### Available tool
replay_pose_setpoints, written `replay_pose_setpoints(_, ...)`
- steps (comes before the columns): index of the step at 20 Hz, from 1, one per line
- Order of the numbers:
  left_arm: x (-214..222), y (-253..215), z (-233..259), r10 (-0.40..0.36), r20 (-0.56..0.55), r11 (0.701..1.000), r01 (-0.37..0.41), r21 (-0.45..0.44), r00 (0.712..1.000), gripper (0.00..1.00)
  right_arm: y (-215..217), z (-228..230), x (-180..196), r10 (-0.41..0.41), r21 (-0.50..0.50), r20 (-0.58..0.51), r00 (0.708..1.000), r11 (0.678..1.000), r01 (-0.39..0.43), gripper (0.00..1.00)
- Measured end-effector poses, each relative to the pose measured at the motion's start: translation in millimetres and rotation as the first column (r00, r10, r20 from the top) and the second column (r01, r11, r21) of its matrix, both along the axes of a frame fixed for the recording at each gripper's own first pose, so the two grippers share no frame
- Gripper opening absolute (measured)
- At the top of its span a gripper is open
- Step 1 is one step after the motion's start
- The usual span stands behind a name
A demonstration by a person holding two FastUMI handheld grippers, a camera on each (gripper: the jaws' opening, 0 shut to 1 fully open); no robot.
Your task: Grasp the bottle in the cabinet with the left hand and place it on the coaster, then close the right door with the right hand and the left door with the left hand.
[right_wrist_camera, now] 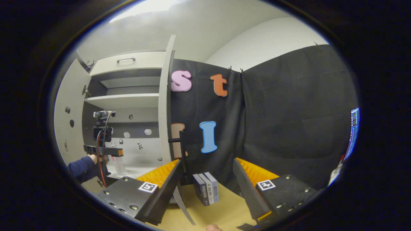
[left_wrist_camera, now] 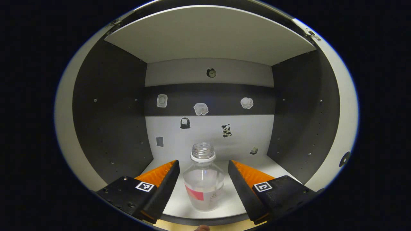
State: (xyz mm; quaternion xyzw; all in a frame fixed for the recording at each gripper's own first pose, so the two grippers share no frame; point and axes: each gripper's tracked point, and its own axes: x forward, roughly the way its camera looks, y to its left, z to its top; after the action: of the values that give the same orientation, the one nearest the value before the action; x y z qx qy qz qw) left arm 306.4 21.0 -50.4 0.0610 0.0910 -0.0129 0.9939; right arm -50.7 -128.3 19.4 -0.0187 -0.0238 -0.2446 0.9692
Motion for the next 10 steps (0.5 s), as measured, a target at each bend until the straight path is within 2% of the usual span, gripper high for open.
replay_pose_setpoints(3,6,3,-12,0.012,-0.029,1.000,-0.012,0.003,1.000,0.94,-2,-1,-2,-0.001,0.003,-0.003,1.000,1.000,0.001,0.93)
replay_pose_setpoints(5,8,6,-12,0.024,-0.025,1.000,-0.024,0.002,0.999,0.81,-7,-1,-4,-0.011,0.011,0.002,1.000,1.000,0.011,0.93)
replay_pose_setpoints(6,9,6,-13,0.020,-0.026,1.000,-0.020,0.000,0.999,0.79,-11,-2,-6,-0.015,0.016,0.004,1.000,1.000,0.015,0.93)
replay_pose_setpoints(7,7,6,-15,0.018,-0.031,1.000,-0.018,-0.001,0.999,0.78,-14,-2,-8,-0.020,0.023,0.007,1.000,1.000,0.020,0.97)
replay_pose_setpoints(9,6,7,-12,0.008,-0.021,1.000,-0.009,-0.007,1.000,0.78,-18,-2,-10,-0.023,0.037,0.014,1.000,0.999,0.023,0.97)
replay_pose_setpoints(10,3,8,-13,0.007,-0.023,1.000,-0.007,-0.013,1.000,0.77,-20,-3,-11,-0.024,0.043,0.016,1.000,0.999,0.023,0.93)
